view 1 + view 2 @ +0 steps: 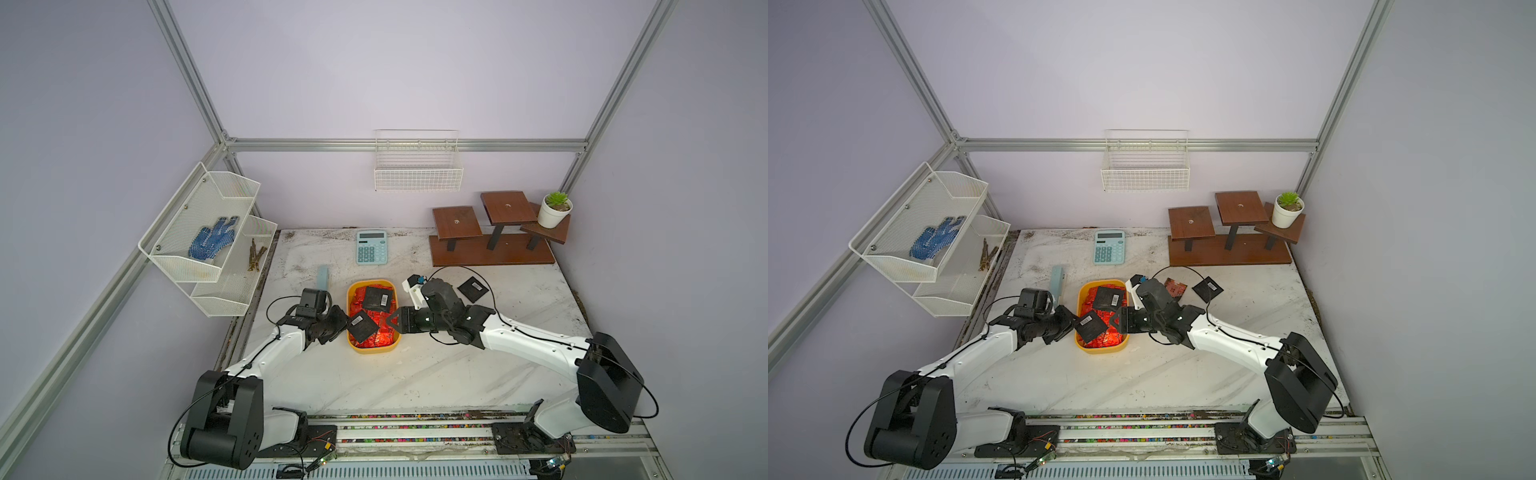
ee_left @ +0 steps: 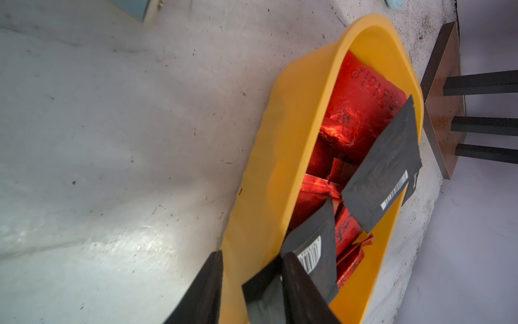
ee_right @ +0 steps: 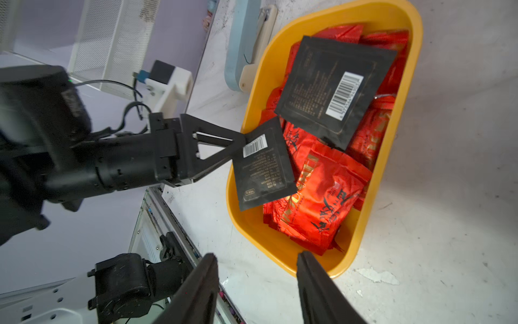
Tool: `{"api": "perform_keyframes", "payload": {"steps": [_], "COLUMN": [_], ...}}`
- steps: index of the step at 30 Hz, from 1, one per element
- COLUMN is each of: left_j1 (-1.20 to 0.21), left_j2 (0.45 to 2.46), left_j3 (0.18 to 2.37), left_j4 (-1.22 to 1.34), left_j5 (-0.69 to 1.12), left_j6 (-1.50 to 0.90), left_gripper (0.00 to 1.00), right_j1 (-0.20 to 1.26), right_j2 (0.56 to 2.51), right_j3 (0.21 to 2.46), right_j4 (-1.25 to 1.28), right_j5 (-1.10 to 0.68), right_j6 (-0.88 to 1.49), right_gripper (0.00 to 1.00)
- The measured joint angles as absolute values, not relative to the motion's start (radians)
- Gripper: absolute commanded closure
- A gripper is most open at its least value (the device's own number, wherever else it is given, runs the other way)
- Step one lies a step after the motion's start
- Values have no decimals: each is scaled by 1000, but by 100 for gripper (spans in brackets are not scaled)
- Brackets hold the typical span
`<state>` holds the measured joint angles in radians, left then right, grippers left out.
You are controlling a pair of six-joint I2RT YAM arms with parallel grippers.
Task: Take the tea bags out of the storage box
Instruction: Pick up the tea bag from the storage box.
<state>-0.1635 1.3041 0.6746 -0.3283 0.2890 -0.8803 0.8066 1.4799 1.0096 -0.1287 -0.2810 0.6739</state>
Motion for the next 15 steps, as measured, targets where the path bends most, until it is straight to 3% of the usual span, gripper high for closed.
{"api": "perform_keyframes", "payload": {"steps": [15], "left_j1": [-158], "left_j2": [1295], "left_j3": [675], "left_j4": [-323], "left_j5": [310], "left_j6": [-872], "left_gripper": [79], "right_j1": [768], "right_j2": [1436], "right_j3": [971], "right_j4": [-128], "right_j5": [-278], "right_j6": [671], "right_gripper": [49]}}
